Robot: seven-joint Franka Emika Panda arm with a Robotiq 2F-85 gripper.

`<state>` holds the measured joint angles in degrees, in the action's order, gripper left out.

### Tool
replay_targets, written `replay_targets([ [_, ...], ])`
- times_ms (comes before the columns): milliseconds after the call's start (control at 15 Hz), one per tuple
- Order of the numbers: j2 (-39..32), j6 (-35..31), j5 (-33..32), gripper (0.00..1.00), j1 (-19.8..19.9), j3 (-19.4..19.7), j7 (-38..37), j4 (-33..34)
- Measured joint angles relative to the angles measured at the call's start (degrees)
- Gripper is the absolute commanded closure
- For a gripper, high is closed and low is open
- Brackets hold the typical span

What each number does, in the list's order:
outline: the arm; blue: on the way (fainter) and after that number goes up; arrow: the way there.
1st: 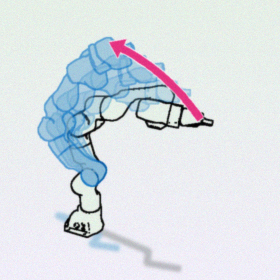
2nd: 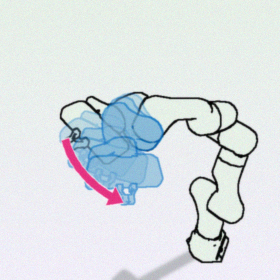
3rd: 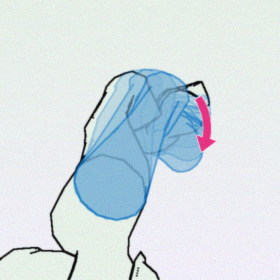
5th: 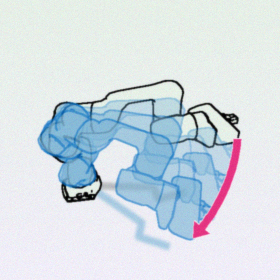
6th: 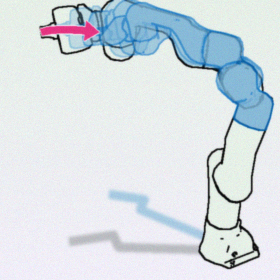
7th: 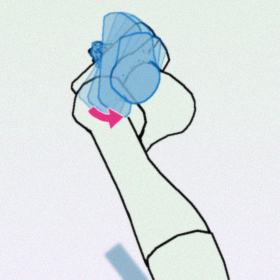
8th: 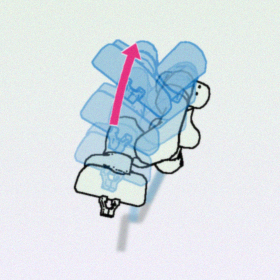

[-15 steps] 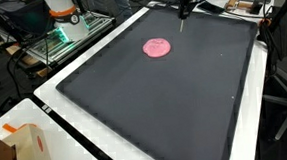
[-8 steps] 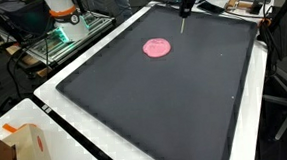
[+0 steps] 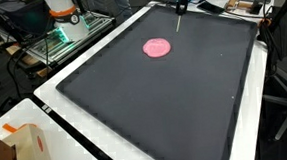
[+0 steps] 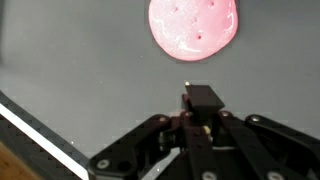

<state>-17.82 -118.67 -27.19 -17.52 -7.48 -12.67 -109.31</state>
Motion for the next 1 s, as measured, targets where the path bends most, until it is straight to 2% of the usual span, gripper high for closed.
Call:
replay_targets([
  [200, -0.6, 6.4, -1.3, 0.97, -1.7, 0.0, -4.5, 0.8],
  [467, -2.2, 13.3, -1.3, 0.97, -3.0, -0.3, -6.6, 2.7],
  [1000, -6.1, 20.2, -1.3, 0.97, -4.7, -0.4, -9.1, 5.7],
])
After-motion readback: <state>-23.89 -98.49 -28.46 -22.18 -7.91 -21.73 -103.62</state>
